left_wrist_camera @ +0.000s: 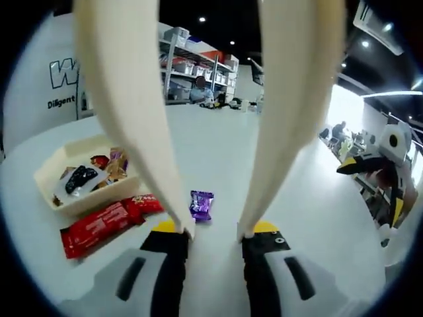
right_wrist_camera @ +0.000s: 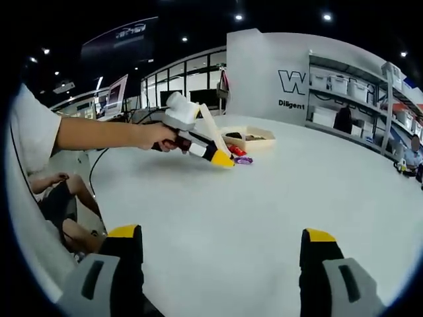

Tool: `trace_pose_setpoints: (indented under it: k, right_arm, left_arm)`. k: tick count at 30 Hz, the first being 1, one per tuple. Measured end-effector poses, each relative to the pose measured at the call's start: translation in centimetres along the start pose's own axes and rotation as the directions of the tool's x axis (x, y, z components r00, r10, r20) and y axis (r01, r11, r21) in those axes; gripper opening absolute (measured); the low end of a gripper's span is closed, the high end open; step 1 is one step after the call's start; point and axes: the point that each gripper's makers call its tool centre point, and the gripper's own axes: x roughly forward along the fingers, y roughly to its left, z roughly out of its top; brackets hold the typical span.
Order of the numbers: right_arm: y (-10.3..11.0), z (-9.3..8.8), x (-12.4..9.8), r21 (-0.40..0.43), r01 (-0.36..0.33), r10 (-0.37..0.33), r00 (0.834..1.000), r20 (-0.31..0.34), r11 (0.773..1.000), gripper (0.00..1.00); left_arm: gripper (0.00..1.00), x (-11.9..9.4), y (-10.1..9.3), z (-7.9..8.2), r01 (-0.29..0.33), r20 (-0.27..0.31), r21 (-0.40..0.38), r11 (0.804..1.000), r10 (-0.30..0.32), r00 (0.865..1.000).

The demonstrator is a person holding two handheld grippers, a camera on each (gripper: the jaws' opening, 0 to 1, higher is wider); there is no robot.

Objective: Place the target food into the container with the food tongs after gripping and lifting it, then release it inside without dropping or visibly crushing the food.

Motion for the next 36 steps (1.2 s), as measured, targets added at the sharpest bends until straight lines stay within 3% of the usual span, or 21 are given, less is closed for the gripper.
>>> trace_pose_setpoints:
  k: [13, 36]
  right_arm:
    - [-0.4, -0.5, -0.2, 0.007, 0.009, -0.009, 1.000, -0.006, 1.000, 0.98]
    - [-1.8, -1.3, -0.5, 0.033, 0.028, -0.028, 1.000, -0.007, 0.999, 0.97]
  left_arm:
    - [0.31, 1.1, 0.3, 1.8, -0.012, 0.035, 0.056, 0.998, 0.010, 0.999]
    - [0.31, 3.5, 0.8, 1.4, -0.013, 0.018, 0.100, 0.995, 0.011, 1.000]
